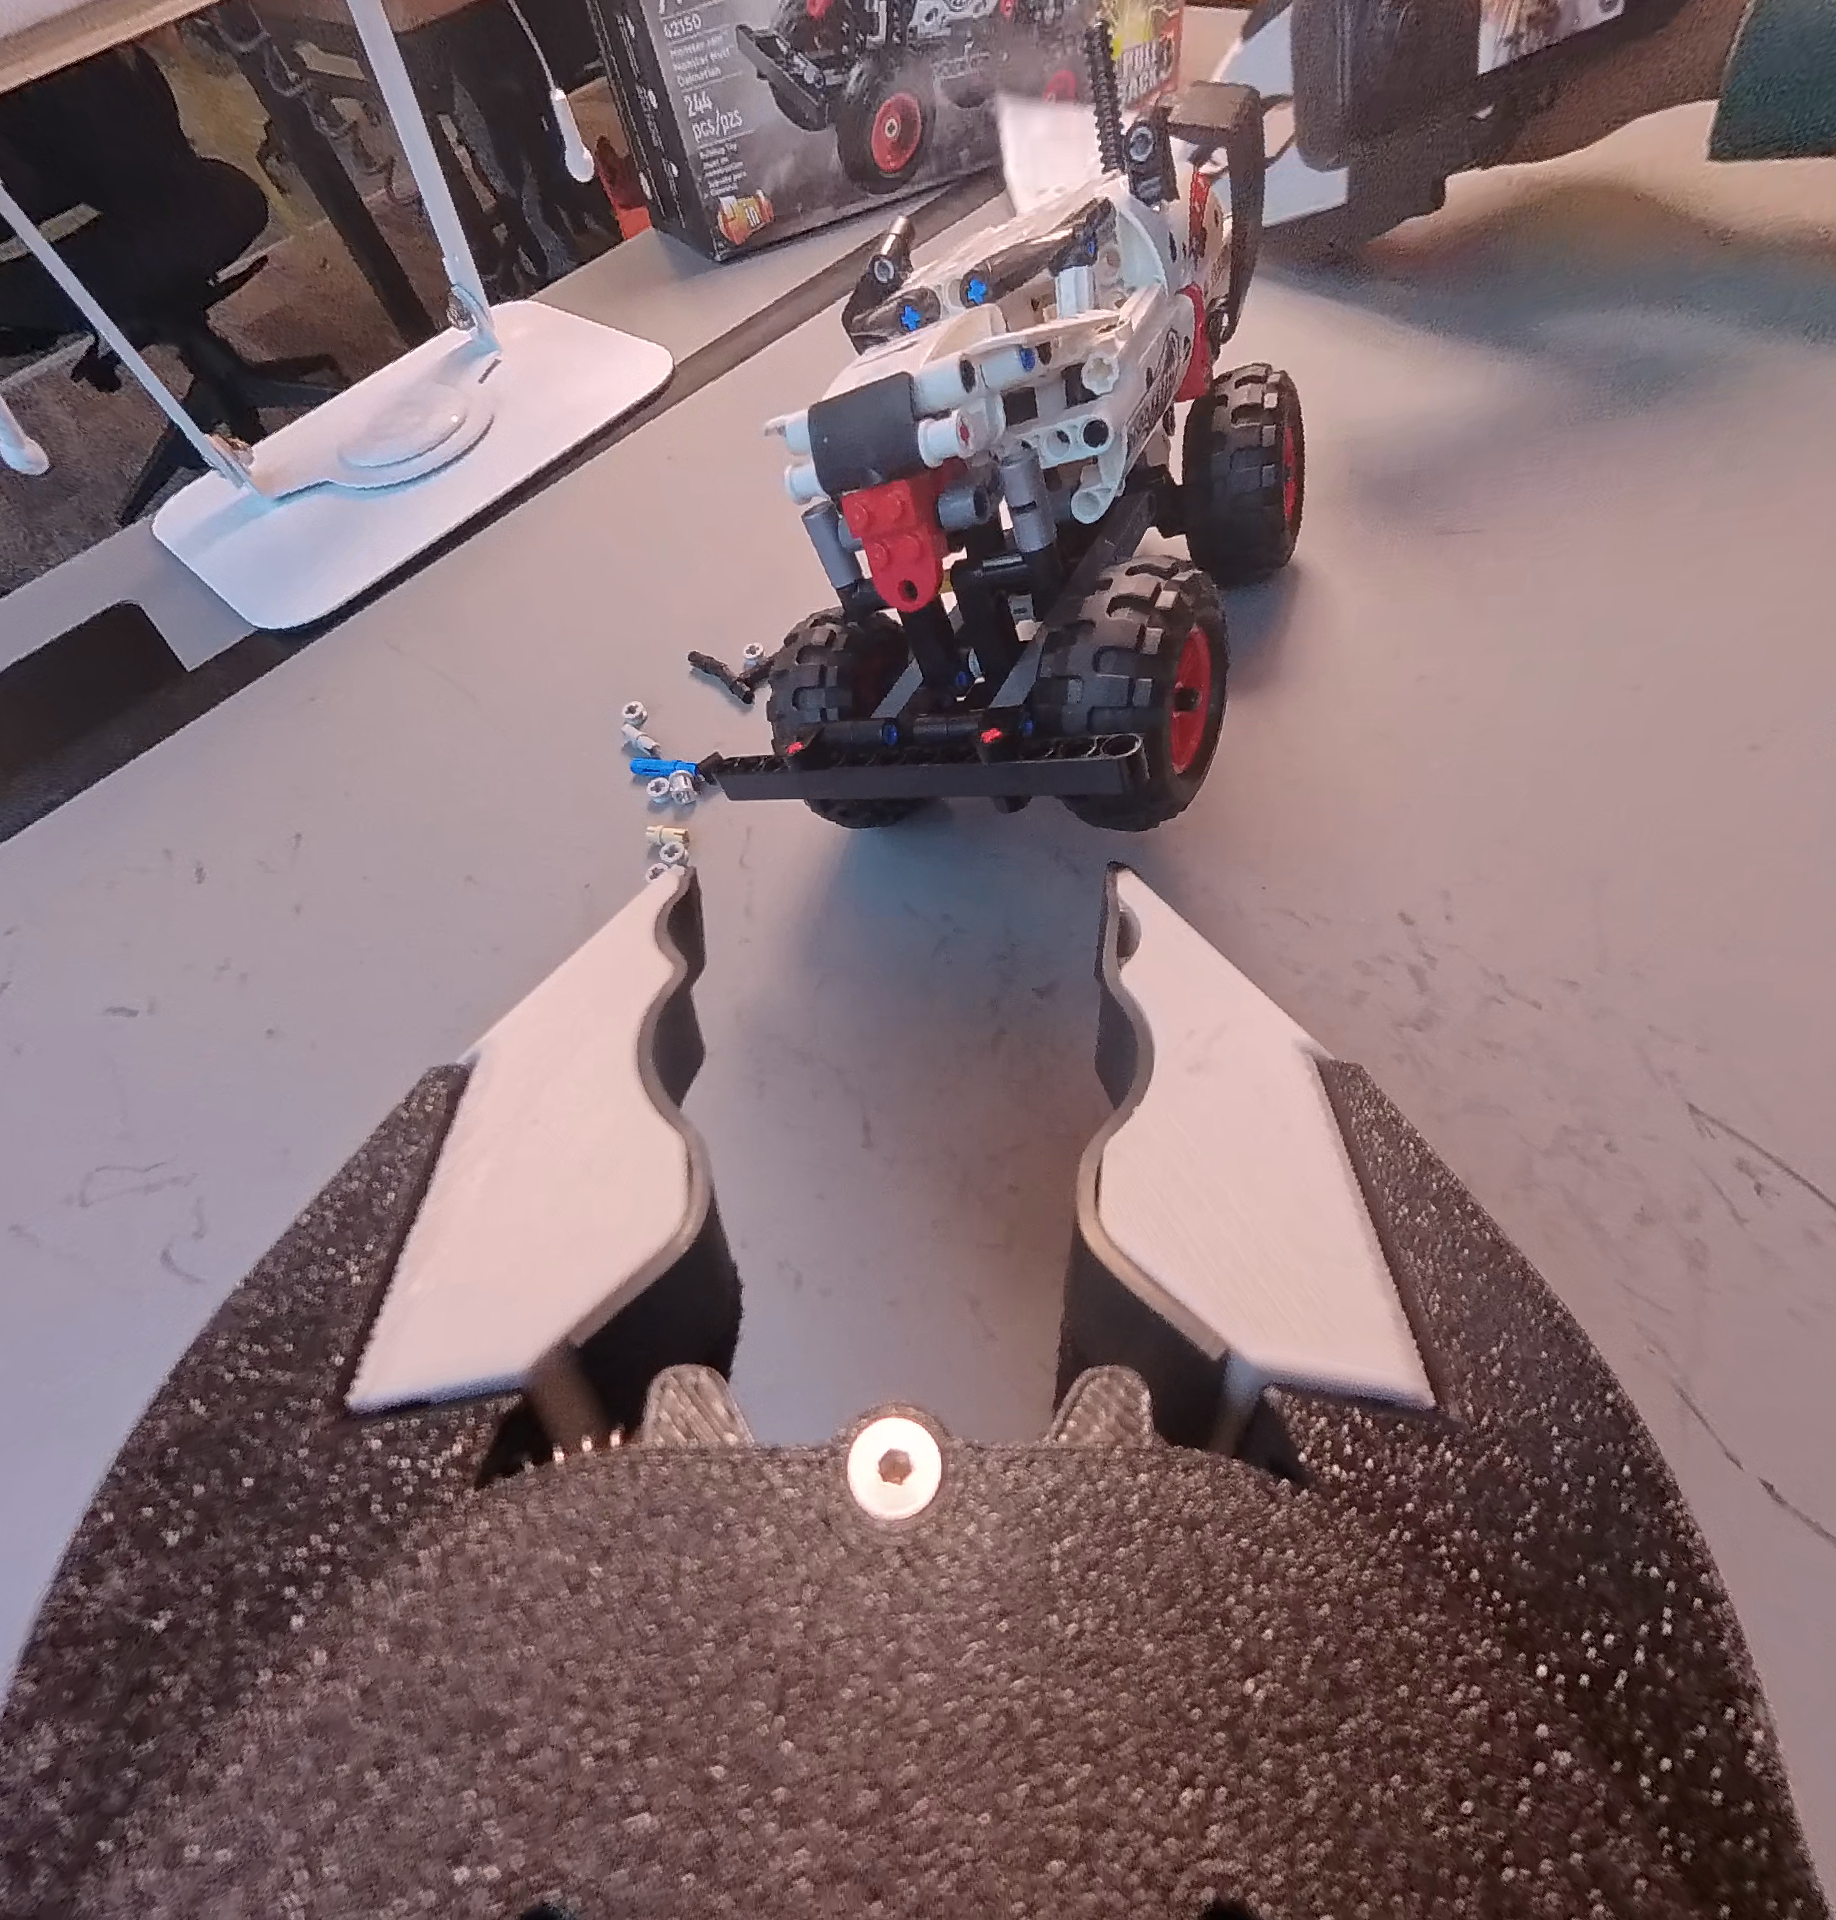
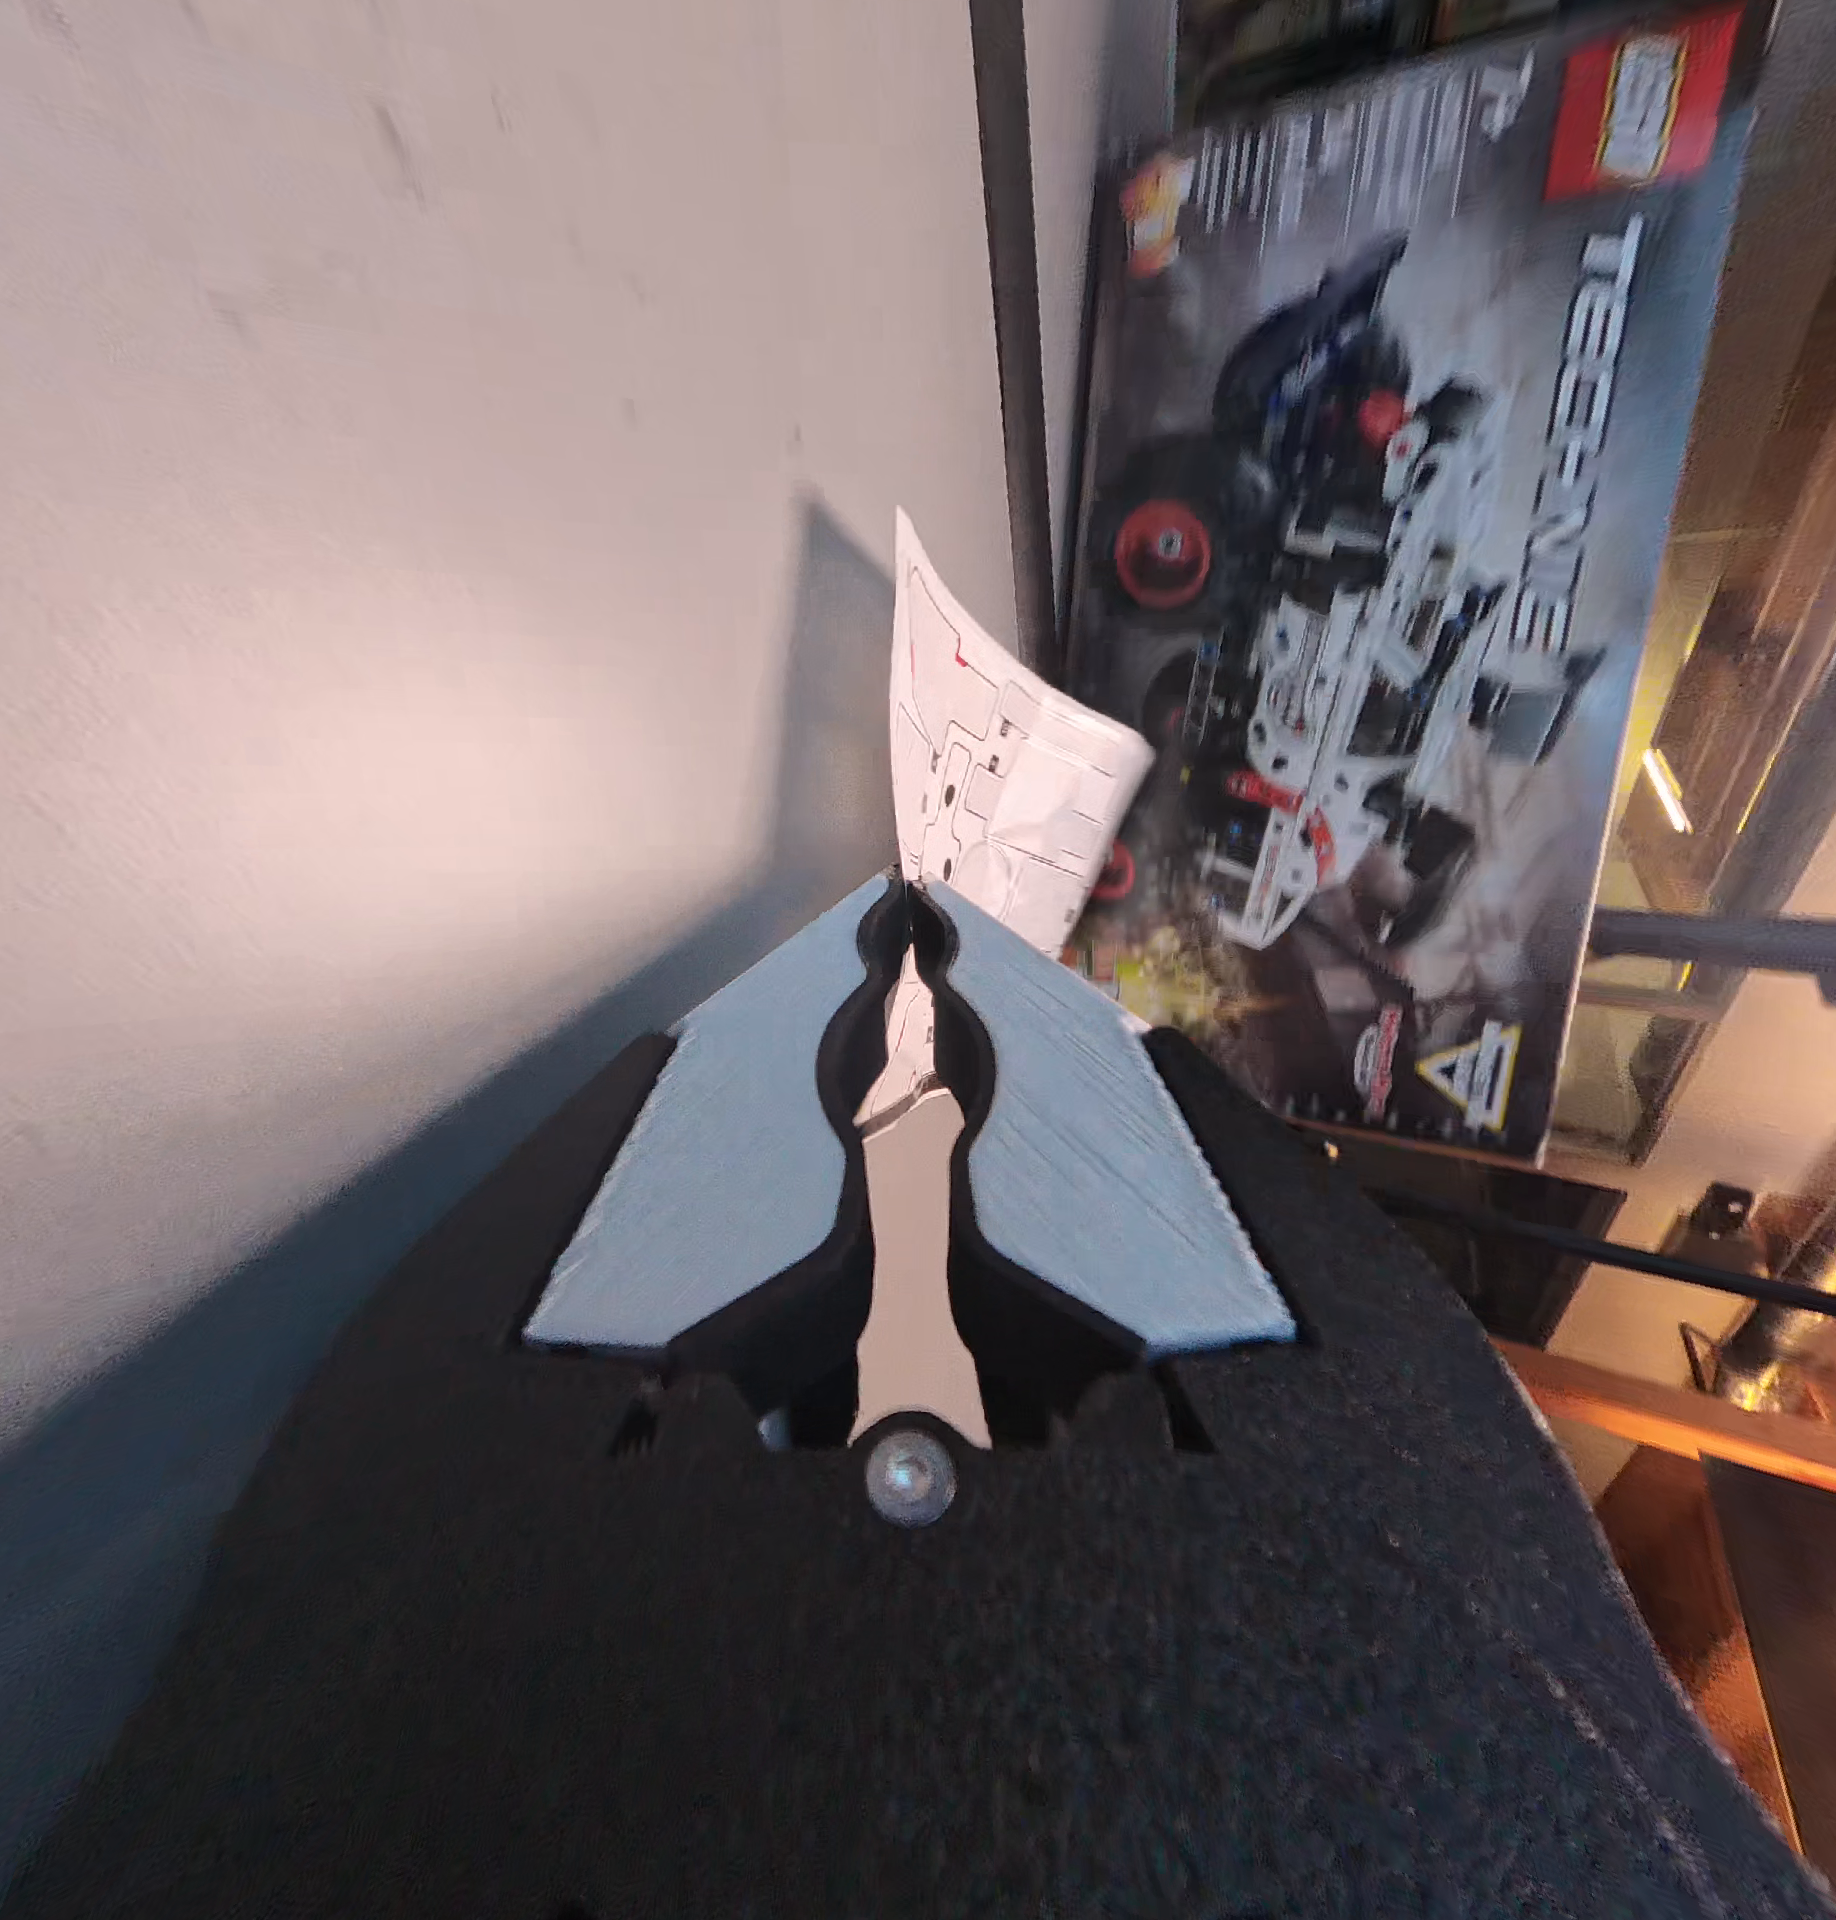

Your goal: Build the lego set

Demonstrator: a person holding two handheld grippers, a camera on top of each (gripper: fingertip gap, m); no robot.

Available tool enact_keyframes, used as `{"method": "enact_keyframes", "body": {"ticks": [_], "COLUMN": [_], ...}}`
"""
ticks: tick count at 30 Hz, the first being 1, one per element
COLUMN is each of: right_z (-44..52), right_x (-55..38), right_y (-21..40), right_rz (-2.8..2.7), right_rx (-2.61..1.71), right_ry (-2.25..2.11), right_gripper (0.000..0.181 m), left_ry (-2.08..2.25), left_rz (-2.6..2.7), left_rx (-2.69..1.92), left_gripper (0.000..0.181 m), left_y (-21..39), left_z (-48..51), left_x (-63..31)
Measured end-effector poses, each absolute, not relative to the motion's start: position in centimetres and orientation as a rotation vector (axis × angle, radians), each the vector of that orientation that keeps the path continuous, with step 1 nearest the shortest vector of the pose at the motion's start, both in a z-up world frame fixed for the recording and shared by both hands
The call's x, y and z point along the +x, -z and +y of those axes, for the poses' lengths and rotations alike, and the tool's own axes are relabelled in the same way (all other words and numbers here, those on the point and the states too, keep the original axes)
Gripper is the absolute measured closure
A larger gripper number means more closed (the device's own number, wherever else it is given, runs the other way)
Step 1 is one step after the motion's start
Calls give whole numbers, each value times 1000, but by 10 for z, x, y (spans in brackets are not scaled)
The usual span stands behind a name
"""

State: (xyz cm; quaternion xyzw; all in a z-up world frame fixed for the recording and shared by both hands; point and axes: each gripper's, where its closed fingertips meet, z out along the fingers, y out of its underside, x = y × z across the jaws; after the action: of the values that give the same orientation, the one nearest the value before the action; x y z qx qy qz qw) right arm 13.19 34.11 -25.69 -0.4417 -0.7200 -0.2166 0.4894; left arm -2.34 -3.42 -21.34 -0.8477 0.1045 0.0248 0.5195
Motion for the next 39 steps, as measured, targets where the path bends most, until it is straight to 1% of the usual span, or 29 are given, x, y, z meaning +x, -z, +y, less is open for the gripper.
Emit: {"method": "enact_keyframes", "body": {"ticks": [6,8,13,16,17,19,20,21,25,28,30,33,35,36,39], "right_z": [308,307,313,311,309,304,301,297,295,294,274,220,177,155,86], "right_x": [35,8,-44,-64,-68,-71,-71,-71,-48,-7,26,70,90,96,100], "right_y": [231,231,232,239,245,249,248,241,186,142,122,120,136,144,172], "right_rz": [-1726,-1745,-1752,-1796,-1820,-1826,-1809,-1769,-1483,-1189,-1094,-1103,-1185,-1231,-1409], "right_rx": [-853,-814,-842,-945,-1002,-1149,-1233,-1299,-1422,-1533,-1526,-1517,-1534,-1531,-1512], "right_ry": [319,246,57,-86,-143,-278,-363,-459,-767,-968,-1034,-1025,-988,-976,-971], "right_gripper": [181,181,181,181,178,145,130,123,117,118,117,118,117,117,119], "left_ry": [-49,-47,-33,-19,-18,-15,-12,-9,19,69,114,156,130,96,-30], "left_rz": [251,249,233,224,223,226,229,233,244,253,264,311,390,454,678], "left_rx": [-2037,-2031,-2015,-2022,-2025,-2032,-2036,-2039,-2039,-2022,-2002,-1967,-1939,-1933,-1959], "left_gripper": [108,108,108,108,108,108,106,105,100,96,95,96,98,102,108], "left_y": [214,213,210,211,212,213,214,215,214,211,208,201,198,200,217], "left_z": [-34,-34,-35,-35,-35,-34,-34,-34,-35,-36,-37,-37,-33,-30,-17], "left_x": [-23,-23,-24,-25,-25,-25,-24,-24,-21,-18,-15,-9,-7,-6,-6]}}
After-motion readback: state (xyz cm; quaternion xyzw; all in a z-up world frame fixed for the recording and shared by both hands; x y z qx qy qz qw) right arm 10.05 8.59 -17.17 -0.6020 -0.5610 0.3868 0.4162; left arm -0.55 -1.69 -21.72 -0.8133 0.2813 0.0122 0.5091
